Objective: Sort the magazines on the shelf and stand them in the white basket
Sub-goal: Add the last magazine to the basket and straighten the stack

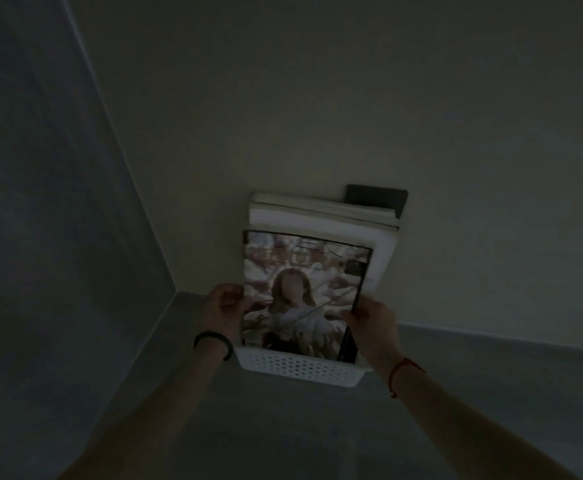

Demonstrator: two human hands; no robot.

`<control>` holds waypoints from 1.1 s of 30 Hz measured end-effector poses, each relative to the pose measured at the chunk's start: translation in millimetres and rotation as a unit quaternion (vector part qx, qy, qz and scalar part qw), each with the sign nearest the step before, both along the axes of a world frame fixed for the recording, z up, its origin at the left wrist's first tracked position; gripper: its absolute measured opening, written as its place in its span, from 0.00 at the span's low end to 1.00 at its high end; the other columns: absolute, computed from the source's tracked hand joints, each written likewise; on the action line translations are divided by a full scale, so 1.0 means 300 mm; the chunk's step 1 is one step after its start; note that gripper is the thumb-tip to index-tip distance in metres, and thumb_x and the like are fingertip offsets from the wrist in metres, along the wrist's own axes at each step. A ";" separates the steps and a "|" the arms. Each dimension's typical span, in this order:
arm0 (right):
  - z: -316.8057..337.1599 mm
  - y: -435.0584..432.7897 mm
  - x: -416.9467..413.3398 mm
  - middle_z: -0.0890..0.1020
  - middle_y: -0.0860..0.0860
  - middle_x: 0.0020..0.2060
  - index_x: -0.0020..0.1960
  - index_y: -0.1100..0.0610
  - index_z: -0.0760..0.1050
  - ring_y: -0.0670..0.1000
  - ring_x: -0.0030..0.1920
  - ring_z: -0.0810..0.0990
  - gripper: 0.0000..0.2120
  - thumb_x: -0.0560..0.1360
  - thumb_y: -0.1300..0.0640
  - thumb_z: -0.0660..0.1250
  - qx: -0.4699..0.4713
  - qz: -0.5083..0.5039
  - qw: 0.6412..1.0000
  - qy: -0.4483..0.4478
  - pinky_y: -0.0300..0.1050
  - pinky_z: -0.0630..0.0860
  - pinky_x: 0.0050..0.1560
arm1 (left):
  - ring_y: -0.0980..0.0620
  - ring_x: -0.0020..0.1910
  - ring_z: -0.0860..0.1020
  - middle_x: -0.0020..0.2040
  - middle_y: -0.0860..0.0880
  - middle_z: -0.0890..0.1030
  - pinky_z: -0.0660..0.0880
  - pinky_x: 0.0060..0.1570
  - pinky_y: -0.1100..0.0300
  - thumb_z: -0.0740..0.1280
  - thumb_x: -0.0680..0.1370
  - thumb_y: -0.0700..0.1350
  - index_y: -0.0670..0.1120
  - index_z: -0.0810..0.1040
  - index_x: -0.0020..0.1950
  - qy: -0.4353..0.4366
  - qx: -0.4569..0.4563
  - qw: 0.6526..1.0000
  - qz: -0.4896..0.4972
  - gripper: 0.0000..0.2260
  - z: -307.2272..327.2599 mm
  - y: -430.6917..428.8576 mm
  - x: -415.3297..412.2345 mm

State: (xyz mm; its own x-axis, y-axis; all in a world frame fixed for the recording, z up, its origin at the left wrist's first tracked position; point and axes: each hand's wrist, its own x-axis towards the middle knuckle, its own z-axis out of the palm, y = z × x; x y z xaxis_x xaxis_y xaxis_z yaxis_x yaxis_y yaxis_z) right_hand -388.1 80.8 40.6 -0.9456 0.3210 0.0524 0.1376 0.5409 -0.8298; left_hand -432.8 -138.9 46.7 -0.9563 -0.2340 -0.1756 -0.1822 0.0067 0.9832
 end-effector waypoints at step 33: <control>-0.080 0.141 -0.037 0.62 0.62 0.70 0.73 0.55 0.48 0.60 0.64 0.69 0.41 0.70 0.65 0.70 -0.212 -0.011 0.961 -0.178 0.52 0.75 0.52 | 0.42 0.64 0.72 0.62 0.39 0.75 0.70 0.63 0.50 0.68 0.72 0.52 0.41 0.65 0.69 -0.016 -0.173 0.977 -0.127 0.29 -0.071 0.036 -0.138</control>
